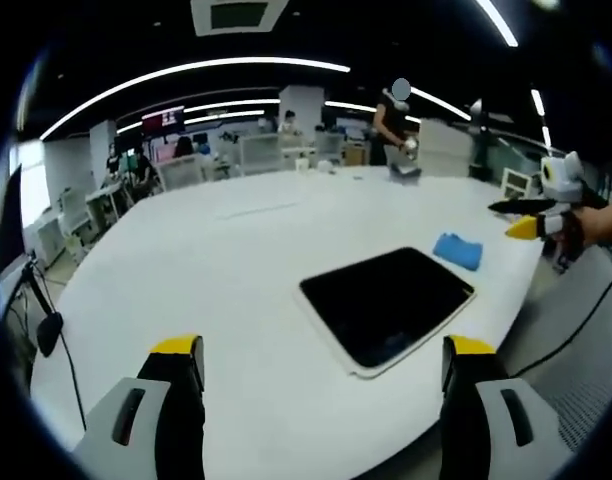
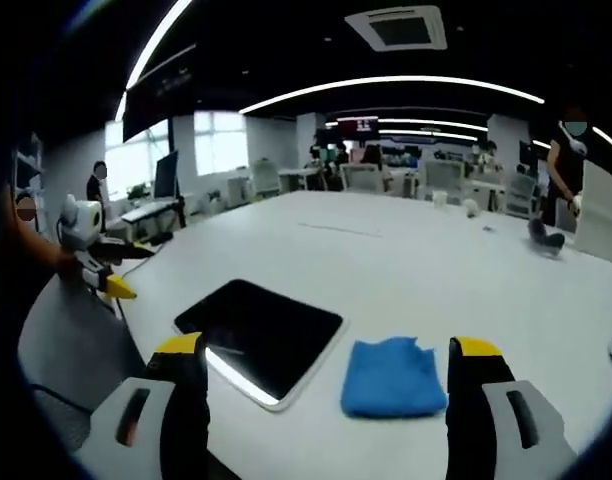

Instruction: Wipe the mirror surface with the cleaning cloth until all visible marks leave the cleaned area.

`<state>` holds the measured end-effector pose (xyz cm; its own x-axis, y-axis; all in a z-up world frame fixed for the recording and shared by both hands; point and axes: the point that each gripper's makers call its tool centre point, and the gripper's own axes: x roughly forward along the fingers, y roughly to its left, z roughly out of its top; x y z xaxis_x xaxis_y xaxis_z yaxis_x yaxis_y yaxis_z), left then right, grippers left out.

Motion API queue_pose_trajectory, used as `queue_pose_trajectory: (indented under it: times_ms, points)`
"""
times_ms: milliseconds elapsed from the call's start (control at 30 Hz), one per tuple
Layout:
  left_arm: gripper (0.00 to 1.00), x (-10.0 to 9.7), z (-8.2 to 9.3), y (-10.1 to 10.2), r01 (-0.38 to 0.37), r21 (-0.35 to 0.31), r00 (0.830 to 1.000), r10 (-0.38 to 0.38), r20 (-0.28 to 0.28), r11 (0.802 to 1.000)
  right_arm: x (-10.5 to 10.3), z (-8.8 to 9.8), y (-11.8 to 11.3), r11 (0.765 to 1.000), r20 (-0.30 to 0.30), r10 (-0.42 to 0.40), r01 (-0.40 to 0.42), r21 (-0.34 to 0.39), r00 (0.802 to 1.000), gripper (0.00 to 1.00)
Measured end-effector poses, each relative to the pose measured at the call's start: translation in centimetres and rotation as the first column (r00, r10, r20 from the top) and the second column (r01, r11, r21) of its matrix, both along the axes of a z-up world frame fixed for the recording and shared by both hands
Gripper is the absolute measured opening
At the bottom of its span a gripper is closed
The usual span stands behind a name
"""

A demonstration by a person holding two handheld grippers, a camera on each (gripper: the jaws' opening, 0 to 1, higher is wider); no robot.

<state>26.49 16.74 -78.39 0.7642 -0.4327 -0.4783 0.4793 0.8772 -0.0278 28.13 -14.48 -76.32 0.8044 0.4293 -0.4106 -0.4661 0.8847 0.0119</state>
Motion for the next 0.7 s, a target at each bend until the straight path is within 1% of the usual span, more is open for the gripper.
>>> queue_pose_trajectory:
  times_ms: [33,67,100,233,267,300,333,367,400,433,467,500,533,600,667,700]
  points:
    - [0.99,0.0,-0.1,0.0,-0.001,0.001,1.000,0.001,-0.005,1.000,0.0,-0.4,-0.3,1.000,-0.006,-0.006,0.006,-0.009,1.000,1.00]
    - [0.99,-0.1,-0.1,0.0,-0.003,0.001,1.000,0.003,-0.012,1.000,-0.3,-1.3,-1.1,0.999,-0.056,-0.034,0.032,-0.039,0.998,1.00]
    - [0.99,-0.1,-0.2,0.0,-0.002,0.005,1.000,0.002,-0.016,1.000,-0.3,-1.3,-1.2,0.999,-0.066,-0.046,0.044,-0.021,0.997,1.00]
    - [0.99,-0.3,-0.5,0.0,0.001,0.016,0.999,0.000,-0.035,1.000,-0.2,0.0,-1.7,0.999,-0.037,-0.050,0.050,0.001,0.998,1.00]
    - [0.99,-0.3,-0.5,0.2,-0.007,0.016,0.999,0.007,-0.034,1.000,-0.4,0.0,-1.5,0.999,-0.023,-0.035,0.035,-0.007,0.999,1.00]
    - [0.99,-0.2,-0.4,0.3,-0.014,0.012,0.999,0.015,-0.032,1.000,-1.0,-0.4,-1.5,0.999,-0.028,-0.007,0.006,-0.037,1.000,1.00]
    - [0.99,-0.3,-0.5,0.3,-0.015,0.012,0.999,0.016,-0.039,1.000,-1.3,-0.7,-1.5,0.999,-0.032,-0.007,0.006,-0.037,0.999,1.00]
    - [0.99,-0.3,-0.6,0.3,-0.014,0.014,0.999,0.014,-0.044,1.000,-1.8,-1.1,-1.7,1.000,-0.038,-0.016,0.015,-0.022,0.999,1.00]
    - [0.99,-0.3,-0.7,0.2,-0.011,0.014,0.999,0.012,-0.046,1.000,-2.0,-1.4,-1.8,0.999,-0.062,-0.034,0.034,0.005,0.998,1.00]
    - [0.99,-0.3,-0.6,0.2,-0.006,0.016,0.999,0.007,-0.043,1.000,-1.8,-1.2,-1.9,0.997,-0.074,-0.062,0.065,0.038,0.995,1.00]
    - [0.99,-0.3,-0.6,0.1,-0.001,0.021,0.999,0.002,-0.041,1.000,-1.4,-0.8,-2.1,0.997,-0.051,-0.067,0.069,0.035,0.996,1.00]
    - [0.99,-0.4,-0.7,0.1,0.002,0.024,0.999,-0.001,-0.042,1.000,-0.9,-0.4,-2.2,0.998,-0.007,-0.066,0.066,0.011,0.998,1.00]
    - [0.99,-0.4,-0.7,0.0,0.004,0.025,0.999,-0.003,-0.043,1.000,-1.0,-0.5,-1.9,0.998,-0.008,-0.055,0.055,-0.008,0.998,1.00]
    - [0.99,-0.5,-0.8,0.1,0.005,0.026,0.999,-0.004,-0.046,1.000,-1.4,-1.0,-1.4,0.999,-0.038,-0.037,0.036,-0.022,0.999,1.00]
    - [0.99,-0.5,-0.7,0.0,0.005,0.023,0.999,-0.004,-0.043,1.000,-1.4,-0.7,-1.6,0.999,-0.016,-0.037,0.037,-0.022,0.999,1.00]
    - [0.99,-0.5,-0.7,0.0,0.005,0.021,0.999,-0.004,-0.045,1.000,-1.3,-0.7,-1.7,0.999,-0.017,-0.041,0.040,-0.018,0.999,1.00]
